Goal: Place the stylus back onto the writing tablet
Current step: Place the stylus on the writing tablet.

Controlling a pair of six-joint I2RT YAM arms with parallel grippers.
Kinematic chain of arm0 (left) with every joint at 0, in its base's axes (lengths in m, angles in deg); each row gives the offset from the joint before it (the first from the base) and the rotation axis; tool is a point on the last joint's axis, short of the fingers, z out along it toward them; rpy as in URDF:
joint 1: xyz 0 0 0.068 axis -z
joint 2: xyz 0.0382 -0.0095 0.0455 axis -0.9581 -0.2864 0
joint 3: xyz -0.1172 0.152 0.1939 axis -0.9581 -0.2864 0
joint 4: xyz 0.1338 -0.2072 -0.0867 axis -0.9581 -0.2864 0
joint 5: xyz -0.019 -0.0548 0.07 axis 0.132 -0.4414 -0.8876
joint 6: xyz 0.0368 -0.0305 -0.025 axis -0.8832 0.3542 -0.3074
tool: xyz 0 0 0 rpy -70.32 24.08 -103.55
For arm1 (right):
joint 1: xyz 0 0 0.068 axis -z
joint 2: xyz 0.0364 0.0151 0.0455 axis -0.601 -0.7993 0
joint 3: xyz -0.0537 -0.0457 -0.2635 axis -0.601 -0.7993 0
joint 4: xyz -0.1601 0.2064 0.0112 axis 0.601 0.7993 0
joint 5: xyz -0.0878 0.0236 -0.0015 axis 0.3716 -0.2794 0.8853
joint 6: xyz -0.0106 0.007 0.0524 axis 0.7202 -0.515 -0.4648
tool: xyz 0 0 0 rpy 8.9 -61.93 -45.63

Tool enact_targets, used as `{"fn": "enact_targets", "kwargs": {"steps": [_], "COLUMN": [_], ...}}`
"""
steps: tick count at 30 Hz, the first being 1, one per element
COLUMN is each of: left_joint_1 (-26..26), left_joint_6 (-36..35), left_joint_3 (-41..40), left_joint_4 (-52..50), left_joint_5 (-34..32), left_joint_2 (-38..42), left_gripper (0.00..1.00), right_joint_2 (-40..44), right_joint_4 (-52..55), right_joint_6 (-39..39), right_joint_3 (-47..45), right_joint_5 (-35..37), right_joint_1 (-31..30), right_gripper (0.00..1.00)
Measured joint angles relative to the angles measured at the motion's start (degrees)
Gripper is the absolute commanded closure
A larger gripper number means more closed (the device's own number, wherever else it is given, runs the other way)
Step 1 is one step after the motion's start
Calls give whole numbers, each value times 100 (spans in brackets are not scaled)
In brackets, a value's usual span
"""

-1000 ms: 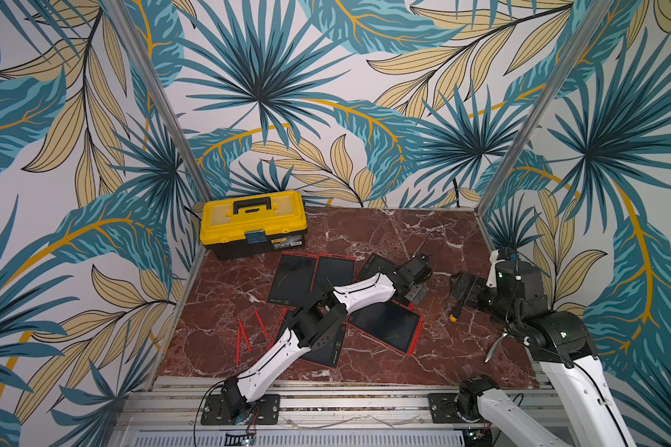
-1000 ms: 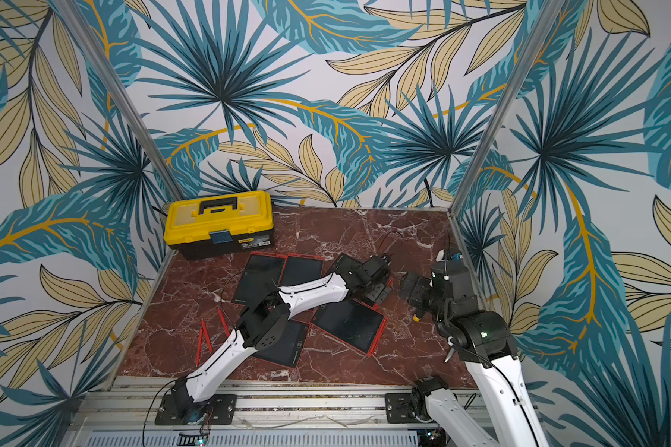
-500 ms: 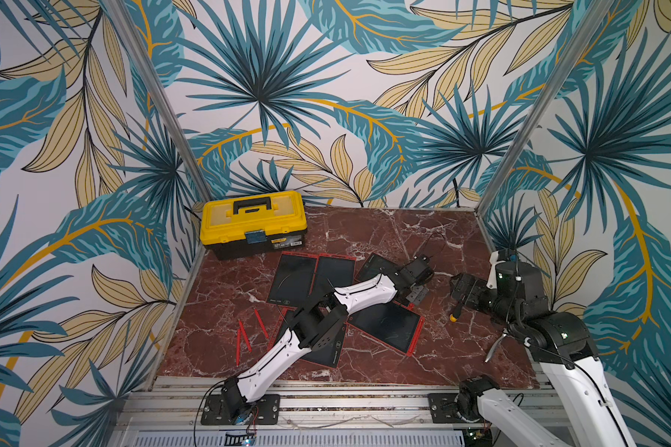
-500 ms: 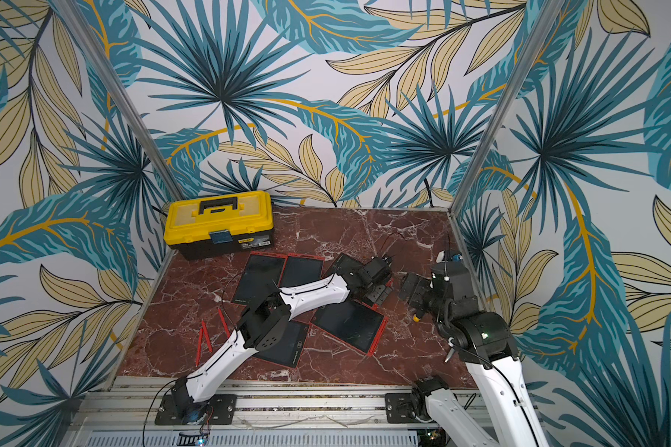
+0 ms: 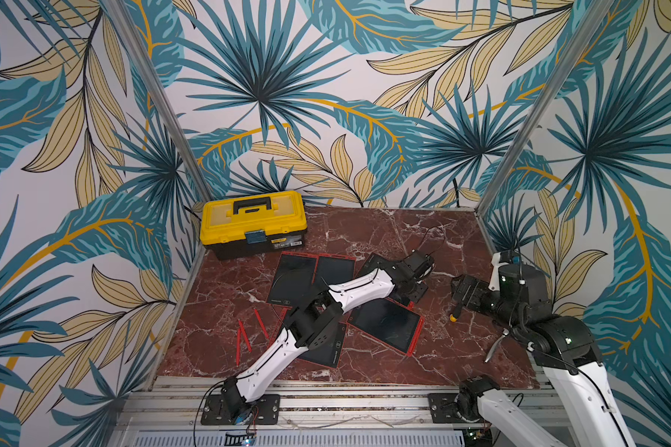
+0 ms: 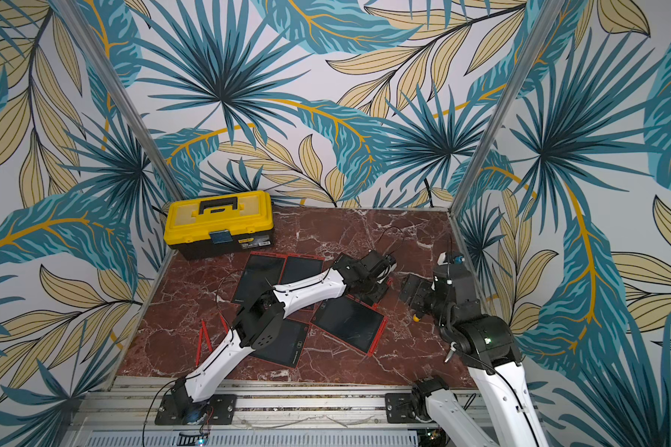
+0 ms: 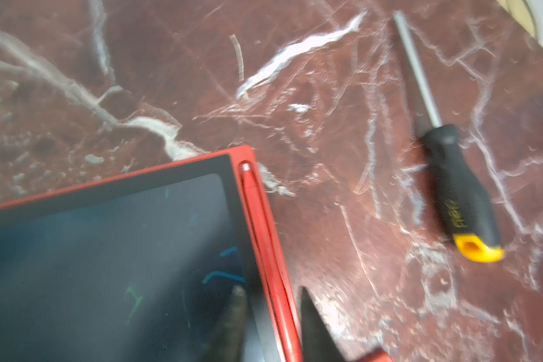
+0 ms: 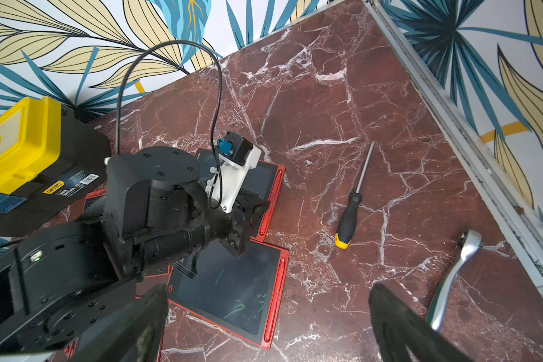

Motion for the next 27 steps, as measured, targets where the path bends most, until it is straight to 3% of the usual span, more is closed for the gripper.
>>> {"fn": "enact_targets", "kwargs": {"steps": [4,27], "left_joint_1": [-39,-175], "left_joint_6": [-22,116], "left_joint_3": [0,531], "left_joint_4": [-2,-26], "left_joint_5": [247,868], "left_joint_2": [39,-557], "left_gripper": [100,100], "right_joint_2": [0,44], "right_joint_4": [0,-2], "right_joint_6": [0,155], "right_joint_3": [0,0], "right_joint_5": [-22,-518], "right_joint_1": [0,0], "right_gripper": [1,0]}}
